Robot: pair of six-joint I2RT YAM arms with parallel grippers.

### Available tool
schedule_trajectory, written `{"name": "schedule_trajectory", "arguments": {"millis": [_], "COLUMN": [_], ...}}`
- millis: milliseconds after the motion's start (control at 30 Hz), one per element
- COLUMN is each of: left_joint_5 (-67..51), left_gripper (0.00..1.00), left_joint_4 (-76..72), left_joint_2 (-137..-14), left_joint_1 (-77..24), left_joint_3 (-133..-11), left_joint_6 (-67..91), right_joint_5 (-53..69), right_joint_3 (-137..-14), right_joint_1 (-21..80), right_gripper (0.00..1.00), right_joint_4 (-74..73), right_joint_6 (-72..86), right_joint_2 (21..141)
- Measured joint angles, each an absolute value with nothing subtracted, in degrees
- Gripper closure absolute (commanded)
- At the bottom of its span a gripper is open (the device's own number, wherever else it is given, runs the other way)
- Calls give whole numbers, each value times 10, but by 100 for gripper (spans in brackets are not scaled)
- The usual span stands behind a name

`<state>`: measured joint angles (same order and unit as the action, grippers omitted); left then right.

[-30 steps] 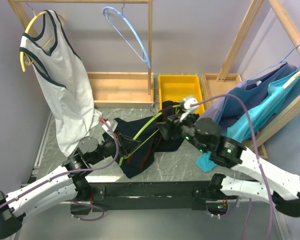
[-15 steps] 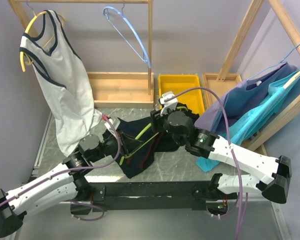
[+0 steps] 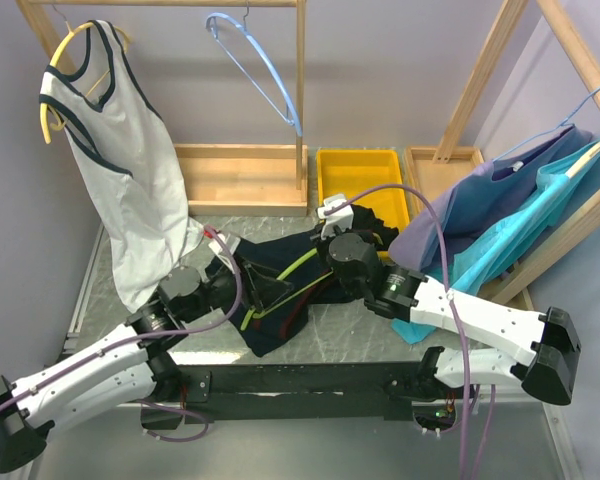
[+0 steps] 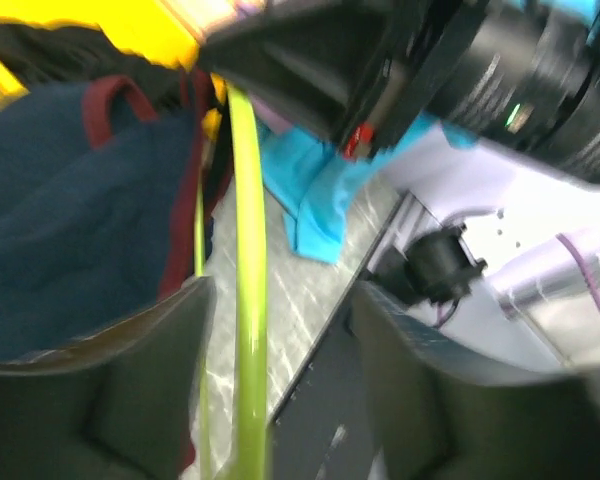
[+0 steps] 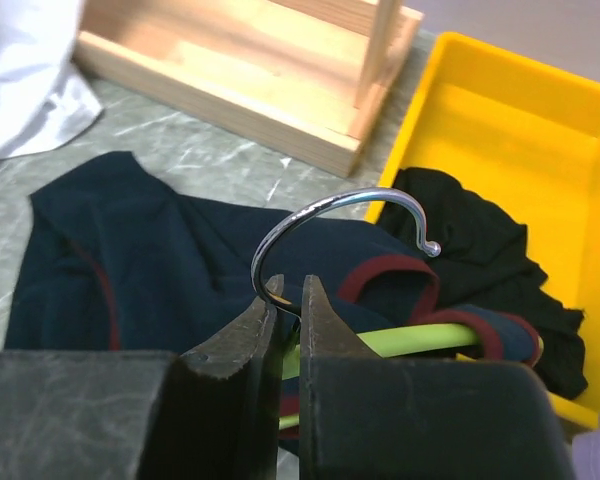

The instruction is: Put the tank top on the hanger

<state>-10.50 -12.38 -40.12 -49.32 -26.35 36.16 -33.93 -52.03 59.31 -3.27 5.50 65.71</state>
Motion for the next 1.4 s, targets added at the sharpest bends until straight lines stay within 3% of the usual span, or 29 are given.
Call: {"name": "schedule_trajectory", "arguments": {"millis": [167,267,400,533,767,1033,1267,1333,1400], "left_joint_5": [2,73,109,98,40,-37,-72,-78,-83], "left_gripper": [21,34,41,39,25,30,26,28,37], "left_joint_4": [-39,38,113,149,156,93,76,74,71], "left_joint_2": [-329,-289,-275,-315,-458,-580,-639,-654,-672], "left_joint_1": [-493,-493,-493,-493,-493,-494,-503,-509,-513], "left_joint_3": [-283,-305,-304,-272,-263,-267,-286,-295,-304], "left_joint_6": [388,411,432,442,440,414,392,384,380], "right_joint_5": [-387,-414,-444,-469,-487,-501,-509,-510,-510], "right_joint_3": [-482,-460,-438,-424,-393,-378,-371,-370,-370], "right_joint_1": [604,613,627,649,674,688,691,691,691], "right_gripper": [100,100,100,100,100,100,100,100,100], "right_joint_4": [-3,9,28,46,58,64,64,64,64], "right_joint_6": [52,48,38,23,13,-4,-7,-7,-7], "right_joint_2": [655,655,655,652,628,620,619,618,618]}}
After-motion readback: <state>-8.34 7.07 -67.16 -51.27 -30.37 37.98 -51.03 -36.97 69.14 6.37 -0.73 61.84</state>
